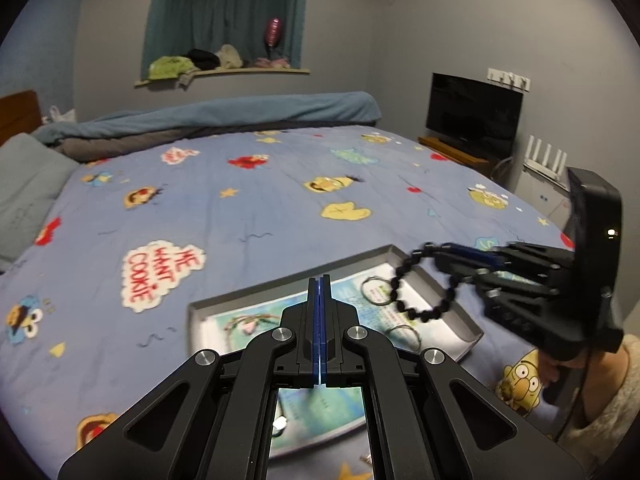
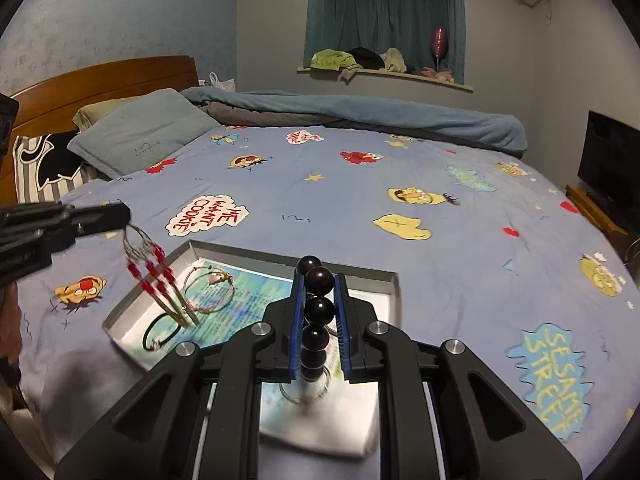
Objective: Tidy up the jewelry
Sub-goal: 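Carry the red earrings and black bead bracelet over the gray tray with both tools, then open the left tool to drop the earrings while the right tool releases the bracelet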
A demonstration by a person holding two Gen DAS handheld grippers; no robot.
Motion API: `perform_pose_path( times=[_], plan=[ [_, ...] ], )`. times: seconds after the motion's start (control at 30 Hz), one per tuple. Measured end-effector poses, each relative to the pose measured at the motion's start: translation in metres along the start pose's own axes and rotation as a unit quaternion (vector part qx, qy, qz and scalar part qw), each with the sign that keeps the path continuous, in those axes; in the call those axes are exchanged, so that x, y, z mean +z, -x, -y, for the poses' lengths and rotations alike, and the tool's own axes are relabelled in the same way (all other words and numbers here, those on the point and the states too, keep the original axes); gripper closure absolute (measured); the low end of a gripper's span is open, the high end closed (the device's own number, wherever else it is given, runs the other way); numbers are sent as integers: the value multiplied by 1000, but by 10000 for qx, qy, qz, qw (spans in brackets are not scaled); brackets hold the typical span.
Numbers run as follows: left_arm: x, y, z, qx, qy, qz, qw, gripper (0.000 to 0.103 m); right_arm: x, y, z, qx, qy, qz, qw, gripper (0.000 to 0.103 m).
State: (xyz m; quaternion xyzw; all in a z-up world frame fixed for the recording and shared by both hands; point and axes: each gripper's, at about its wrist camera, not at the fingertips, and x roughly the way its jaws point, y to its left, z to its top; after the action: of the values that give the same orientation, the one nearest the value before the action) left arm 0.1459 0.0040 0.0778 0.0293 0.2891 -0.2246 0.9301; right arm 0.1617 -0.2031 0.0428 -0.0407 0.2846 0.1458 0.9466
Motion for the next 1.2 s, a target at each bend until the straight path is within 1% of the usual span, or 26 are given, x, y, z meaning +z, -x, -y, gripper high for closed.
perform_pose_path(
  times=[0.13, 0.23, 0.33, 0.4, 0.53, 0.63, 0.73, 0.9, 1.0, 1.03, 1.07, 1.1, 1.13, 1.2],
  plan=[
    [7, -22, 6, -130, -88, -67, 9999, 102, 2, -21, -6, 134, 4, -98, 9999, 89],
    [8, -42, 3, -277, -30, -183, 9994, 102, 1, -38, -10, 202, 37, -223, 9995, 89],
    [2, -68, -5, -208, 11, -400, 9990, 102, -2, -57, -7, 189, -16, -413, 9990, 89],
    [-2, -86, -16, -176, 125, -541, 9983, 102, -4, -69, -1, 151, -116, -540, 9984, 89],
    [-5, -109, -35, -121, 287, -699, 9971, 102, -6, -82, 5, 65, -218, -701, 9973, 89],
    [-9, -121, -46, -95, 429, -812, 9957, 102, -8, -89, 7, -73, -219, -876, 9959, 89],
    [-14, -130, -51, -11, 445, -907, 9949, 102, -10, -95, 8, -221, -143, -1083, 9938, 89],
    [-18, -135, -54, 58, 473, -987, 9940, 102, -14, -98, 10, -316, -114, -1166, 9926, 88],
    [-18, -135, -57, 121, 517, -1018, 9934, 102, -13, -95, 11, -303, -159, -1147, 9928, 87],
    [-18, -135, -58, 134, 537, -1019, 9933, 97, -13, -94, 12, -286, -169, -1133, 9930, 86],
    [-18, -134, -58, 150, 565, -1011, 9932, 93, -13, -92, 12, -268, -185, -1108, 9933, 82],
    [-18, -132, -59, 192, 586, -974, 9933, 81, -12, -90, 12, -265, -189, -1093, 9935, 76],
    [-17, -130, -59, 238, 587, -925, 9937, 77, -12, -88, 11, -261, -185, -1075, 9937, 75],
    [-15, -125, -58, 276, 567, -889, 9940, 77, -11, -84, 11, -253, -207, -1037, 9941, 75]
  ],
)
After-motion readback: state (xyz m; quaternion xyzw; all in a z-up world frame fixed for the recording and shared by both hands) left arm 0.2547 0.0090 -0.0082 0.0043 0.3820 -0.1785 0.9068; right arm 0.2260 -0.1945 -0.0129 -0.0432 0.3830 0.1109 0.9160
